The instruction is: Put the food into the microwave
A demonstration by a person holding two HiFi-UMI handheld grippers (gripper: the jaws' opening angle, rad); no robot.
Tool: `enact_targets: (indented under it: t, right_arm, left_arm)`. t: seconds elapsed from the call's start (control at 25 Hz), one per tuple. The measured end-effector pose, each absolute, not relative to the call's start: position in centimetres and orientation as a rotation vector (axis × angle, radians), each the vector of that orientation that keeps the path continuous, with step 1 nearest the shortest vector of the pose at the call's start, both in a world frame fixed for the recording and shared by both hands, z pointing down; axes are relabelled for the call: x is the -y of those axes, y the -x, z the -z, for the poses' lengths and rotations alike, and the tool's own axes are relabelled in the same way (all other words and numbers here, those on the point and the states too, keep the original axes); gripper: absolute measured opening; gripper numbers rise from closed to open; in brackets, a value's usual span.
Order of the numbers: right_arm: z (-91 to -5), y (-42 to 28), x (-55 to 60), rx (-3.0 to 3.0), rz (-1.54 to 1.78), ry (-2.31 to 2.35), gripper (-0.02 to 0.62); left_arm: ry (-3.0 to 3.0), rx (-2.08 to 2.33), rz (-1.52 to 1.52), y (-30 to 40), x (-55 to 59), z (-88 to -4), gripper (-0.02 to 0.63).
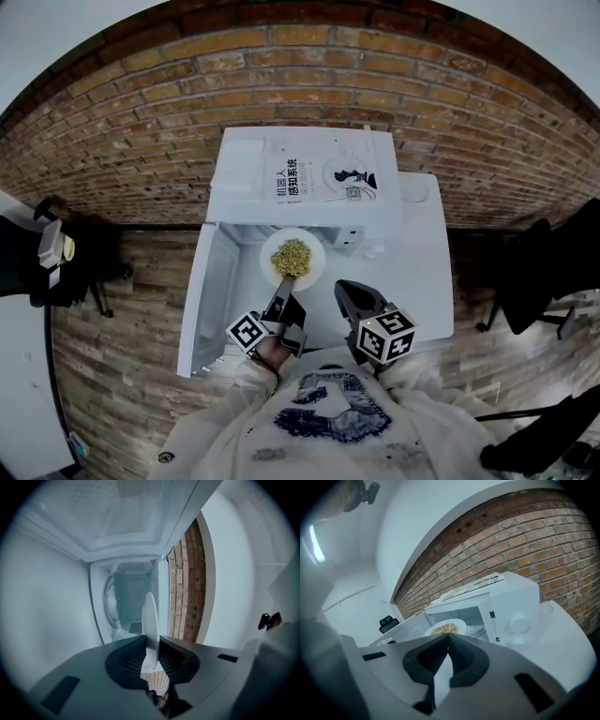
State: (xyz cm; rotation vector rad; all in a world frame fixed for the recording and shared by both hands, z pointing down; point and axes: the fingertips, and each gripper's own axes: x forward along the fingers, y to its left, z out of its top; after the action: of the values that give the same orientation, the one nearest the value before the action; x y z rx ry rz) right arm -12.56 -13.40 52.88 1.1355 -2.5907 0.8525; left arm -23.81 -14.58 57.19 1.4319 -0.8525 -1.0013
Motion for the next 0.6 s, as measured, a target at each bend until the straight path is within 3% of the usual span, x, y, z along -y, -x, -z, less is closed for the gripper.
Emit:
enact_targets:
  t: [0.6]
  right_arm:
    - [-53.0,12.3,13.9,2.578,-0.837,-1.135,0.014]
  left_arm:
    - [-1.405,0.860,1.017,24.4,17.1,-59.5,0.067]
